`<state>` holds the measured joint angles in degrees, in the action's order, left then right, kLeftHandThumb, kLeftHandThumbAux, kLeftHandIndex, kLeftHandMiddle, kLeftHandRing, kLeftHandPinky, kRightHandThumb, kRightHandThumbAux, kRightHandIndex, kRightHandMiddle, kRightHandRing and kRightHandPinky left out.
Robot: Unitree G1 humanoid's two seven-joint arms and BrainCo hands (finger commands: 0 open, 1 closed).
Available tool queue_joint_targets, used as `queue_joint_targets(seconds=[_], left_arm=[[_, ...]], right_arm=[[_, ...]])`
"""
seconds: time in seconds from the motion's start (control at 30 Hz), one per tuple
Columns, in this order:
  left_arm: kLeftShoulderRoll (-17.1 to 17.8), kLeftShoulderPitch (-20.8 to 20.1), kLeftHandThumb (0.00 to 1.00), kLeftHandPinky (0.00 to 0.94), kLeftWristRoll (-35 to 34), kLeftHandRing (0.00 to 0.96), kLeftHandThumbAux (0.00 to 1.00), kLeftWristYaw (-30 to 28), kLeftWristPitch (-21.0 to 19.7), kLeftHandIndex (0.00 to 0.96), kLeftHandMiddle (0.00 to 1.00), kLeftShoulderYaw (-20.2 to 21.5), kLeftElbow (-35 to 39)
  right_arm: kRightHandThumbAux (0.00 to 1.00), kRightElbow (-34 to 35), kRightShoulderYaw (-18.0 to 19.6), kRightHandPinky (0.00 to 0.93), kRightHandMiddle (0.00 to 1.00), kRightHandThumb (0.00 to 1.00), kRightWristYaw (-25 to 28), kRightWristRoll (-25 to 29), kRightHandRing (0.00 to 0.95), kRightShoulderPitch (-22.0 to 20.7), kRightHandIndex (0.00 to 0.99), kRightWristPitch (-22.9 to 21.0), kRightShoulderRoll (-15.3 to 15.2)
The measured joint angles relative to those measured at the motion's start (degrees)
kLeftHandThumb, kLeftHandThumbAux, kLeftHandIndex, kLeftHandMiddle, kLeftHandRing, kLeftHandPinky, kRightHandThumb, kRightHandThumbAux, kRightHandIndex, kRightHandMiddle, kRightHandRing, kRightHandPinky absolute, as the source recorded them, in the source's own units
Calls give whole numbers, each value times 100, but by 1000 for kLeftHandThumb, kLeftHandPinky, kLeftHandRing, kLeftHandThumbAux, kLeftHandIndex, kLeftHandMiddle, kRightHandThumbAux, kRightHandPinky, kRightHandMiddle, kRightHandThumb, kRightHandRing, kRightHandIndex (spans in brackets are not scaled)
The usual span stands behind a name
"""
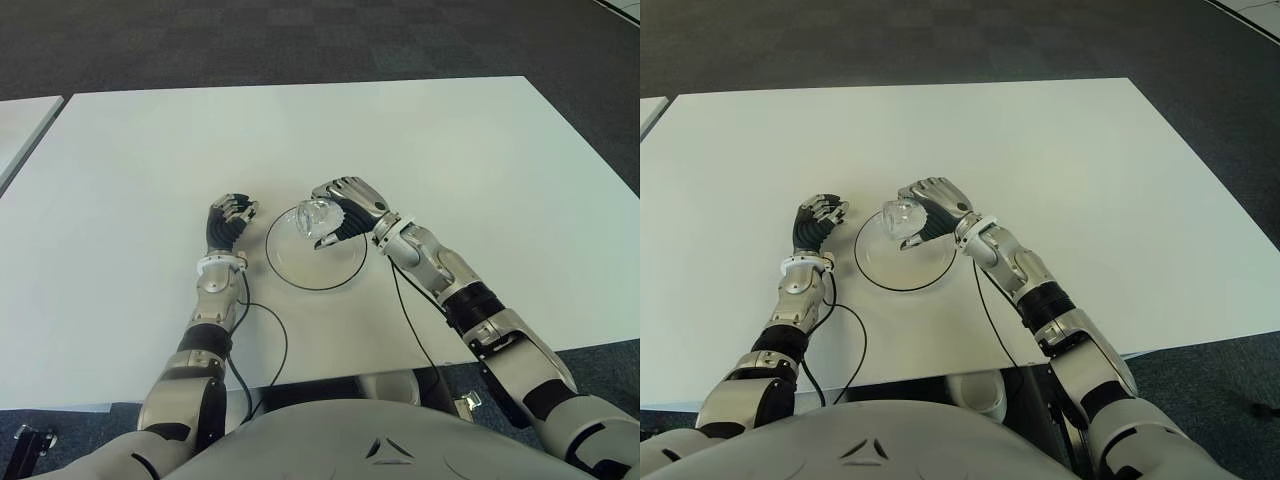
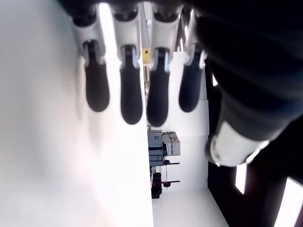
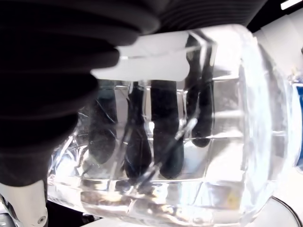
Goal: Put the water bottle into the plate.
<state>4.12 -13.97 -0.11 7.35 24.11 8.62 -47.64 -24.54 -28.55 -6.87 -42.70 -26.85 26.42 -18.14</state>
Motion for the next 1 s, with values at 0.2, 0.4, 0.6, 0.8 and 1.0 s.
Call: queue_joint_targets(seconds=[0.2, 0.4, 0.6, 0.8, 1.0], left_arm=[[1, -62, 709, 485, 7, 471, 724, 2, 6, 421, 464, -5, -92], [2, -80, 708, 481, 17, 465, 724, 5, 5, 421, 455, -28, -150], [13, -95, 702, 490, 25, 468, 725, 6, 3, 419, 451, -54, -186], [23, -95, 699, 494, 55, 468, 727, 30, -17, 417, 444, -66, -189], [15, -78, 699, 487, 100, 465, 726, 73, -79, 418, 440, -76, -130]], right_arm=[[722, 55, 103, 817, 843, 706, 99, 319, 845, 17, 440, 370, -93], [721, 151, 286, 779, 786, 706, 240, 783, 796, 77, 437, 671, -99], [723, 342, 414, 753, 741, 700, 437, 1119, 759, 206, 429, 720, -80], [727, 572, 528, 678, 652, 694, 650, 1152, 680, 297, 420, 657, -85], [728, 719, 644, 601, 532, 689, 842, 1222, 593, 380, 413, 477, -68]])
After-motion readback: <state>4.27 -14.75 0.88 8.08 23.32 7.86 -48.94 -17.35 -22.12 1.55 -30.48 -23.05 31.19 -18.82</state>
